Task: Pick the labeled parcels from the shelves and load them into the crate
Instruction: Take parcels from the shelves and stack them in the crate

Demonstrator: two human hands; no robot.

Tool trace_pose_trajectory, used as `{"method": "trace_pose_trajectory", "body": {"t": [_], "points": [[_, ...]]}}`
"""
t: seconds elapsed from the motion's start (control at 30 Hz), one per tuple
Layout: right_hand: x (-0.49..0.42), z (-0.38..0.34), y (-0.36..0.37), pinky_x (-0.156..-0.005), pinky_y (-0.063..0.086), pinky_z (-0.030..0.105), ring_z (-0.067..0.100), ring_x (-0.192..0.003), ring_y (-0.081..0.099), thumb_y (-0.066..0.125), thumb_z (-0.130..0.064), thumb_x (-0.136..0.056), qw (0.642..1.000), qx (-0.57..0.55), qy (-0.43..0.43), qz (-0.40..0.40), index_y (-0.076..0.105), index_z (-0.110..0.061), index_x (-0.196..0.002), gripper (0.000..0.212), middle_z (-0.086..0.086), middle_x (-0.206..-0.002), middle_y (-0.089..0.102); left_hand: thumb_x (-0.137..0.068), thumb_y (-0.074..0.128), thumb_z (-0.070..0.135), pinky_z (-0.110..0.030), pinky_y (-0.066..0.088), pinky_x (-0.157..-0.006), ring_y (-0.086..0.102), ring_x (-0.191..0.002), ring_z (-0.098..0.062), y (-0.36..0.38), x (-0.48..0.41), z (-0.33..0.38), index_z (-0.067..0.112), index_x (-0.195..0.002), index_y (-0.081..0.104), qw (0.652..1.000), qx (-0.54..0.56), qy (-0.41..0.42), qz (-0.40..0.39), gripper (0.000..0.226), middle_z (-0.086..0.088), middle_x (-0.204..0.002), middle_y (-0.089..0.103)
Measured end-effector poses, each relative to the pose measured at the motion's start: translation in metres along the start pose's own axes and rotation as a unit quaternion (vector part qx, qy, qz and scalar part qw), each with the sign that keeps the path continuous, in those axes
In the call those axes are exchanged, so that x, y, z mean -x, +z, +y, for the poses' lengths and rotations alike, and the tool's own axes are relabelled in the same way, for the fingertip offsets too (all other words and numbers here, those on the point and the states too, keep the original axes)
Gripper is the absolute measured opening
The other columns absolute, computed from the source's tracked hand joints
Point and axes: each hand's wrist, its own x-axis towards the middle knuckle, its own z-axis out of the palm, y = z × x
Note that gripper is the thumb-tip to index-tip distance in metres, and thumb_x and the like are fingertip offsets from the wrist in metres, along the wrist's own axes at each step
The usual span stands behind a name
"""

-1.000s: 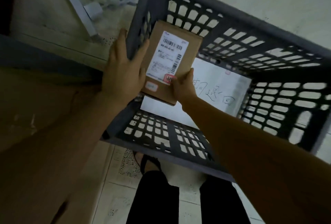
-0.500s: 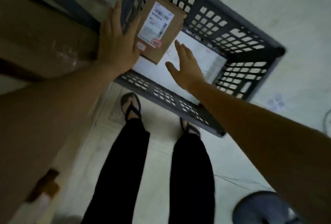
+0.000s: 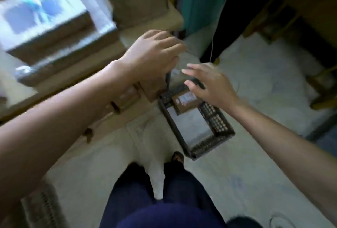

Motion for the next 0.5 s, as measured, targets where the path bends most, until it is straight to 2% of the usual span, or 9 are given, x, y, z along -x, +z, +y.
{"method": "trace_pose_trajectory", "body": {"t": [0.1,0.2,0.27,0.33,0.37,0.4,0.47,0.5], "points": [[-0.058,-0.078,-0.058,-0.082,0.051,0.041,0.029,-0.095,0.064,0.058,-0.029,-0.087,0.986,0.023,-0.155,0.064,0.069,-0.011,-0.109,0.030,0.008,-0.108,0.069,-0.094,0.042,0.024,-0.039,0.043,-0.096,0.060,-0.109,-0.026,-0.118,0.010,-0.015,0.014,-0.116,0.063,0.991,-0.084,-0.008,0.104,0.032,-0.005,-0.116,0.066],[-0.103,-0.166,-0.097,-0.072,0.054,0.041,0.030,-0.084,0.066,0.058,-0.026,-0.086,0.952,0.046,-0.271,0.131,0.069,-0.009,-0.105,0.028,0.010,-0.094,0.070,-0.094,0.035,0.026,-0.042,0.040,-0.095,0.055,-0.113,-0.031,-0.226,0.037,-0.031,0.013,-0.121,0.057,0.966,-0.192,-0.054,0.163,0.037,-0.009,-0.120,0.062],[-0.129,-0.222,-0.119,-0.071,0.053,0.037,0.023,-0.083,0.064,0.054,-0.024,-0.088,0.943,0.026,-0.287,0.168,0.067,-0.011,-0.109,0.028,0.008,-0.093,0.070,-0.093,0.035,0.028,-0.042,0.037,-0.096,0.052,-0.113,-0.031,-0.291,0.060,-0.045,0.014,-0.122,0.056,0.946,-0.229,-0.097,0.207,0.039,-0.010,-0.119,0.061],[-0.149,-0.272,-0.142,-0.073,0.049,0.021,0.007,-0.083,0.056,0.052,-0.021,-0.089,0.934,-0.045,-0.287,0.207,0.065,-0.013,-0.111,0.027,0.005,-0.095,0.068,-0.090,0.036,0.031,-0.043,0.035,-0.101,0.049,-0.117,-0.030,-0.346,0.082,-0.055,0.017,-0.124,0.055,0.938,-0.223,-0.138,0.227,0.041,-0.008,-0.121,0.060],[-0.158,-0.295,-0.153,-0.072,0.045,0.012,0.004,-0.082,0.053,0.050,-0.021,-0.089,0.925,-0.076,-0.296,0.227,0.064,-0.013,-0.112,0.028,0.004,-0.095,0.066,-0.089,0.036,0.032,-0.043,0.034,-0.102,0.048,-0.118,-0.029,-0.370,0.093,-0.059,0.018,-0.125,0.054,0.934,-0.224,-0.152,0.234,0.042,-0.008,-0.122,0.059],[-0.167,-0.317,-0.164,-0.070,0.044,0.009,0.004,-0.082,0.053,0.048,-0.023,-0.089,0.918,-0.100,-0.301,0.238,0.062,-0.014,-0.113,0.030,0.002,-0.097,0.064,-0.088,0.036,0.033,-0.042,0.033,-0.102,0.047,-0.118,-0.029,-0.392,0.102,-0.064,0.019,-0.125,0.054,0.929,-0.231,-0.161,0.239,0.043,-0.007,-0.123,0.059],[-0.186,-0.352,-0.183,-0.072,0.046,0.012,0.008,-0.088,0.054,0.047,-0.026,-0.089,0.916,-0.114,-0.298,0.242,0.059,-0.019,-0.117,0.031,-0.004,-0.104,0.059,-0.090,0.040,0.032,-0.039,0.033,-0.101,0.048,-0.118,-0.028,-0.425,0.116,-0.078,0.020,-0.123,0.055,0.922,-0.239,-0.182,0.243,0.039,-0.007,-0.125,0.059],[-0.197,-0.364,-0.191,-0.076,0.048,0.019,0.010,-0.093,0.054,0.048,-0.026,-0.089,0.921,-0.101,-0.290,0.239,0.057,-0.022,-0.119,0.032,-0.004,-0.109,0.058,-0.091,0.043,0.030,-0.039,0.033,-0.100,0.048,-0.118,-0.027,-0.437,0.120,-0.088,0.020,-0.123,0.056,0.921,-0.236,-0.197,0.239,0.035,-0.007,-0.126,0.059]]}}
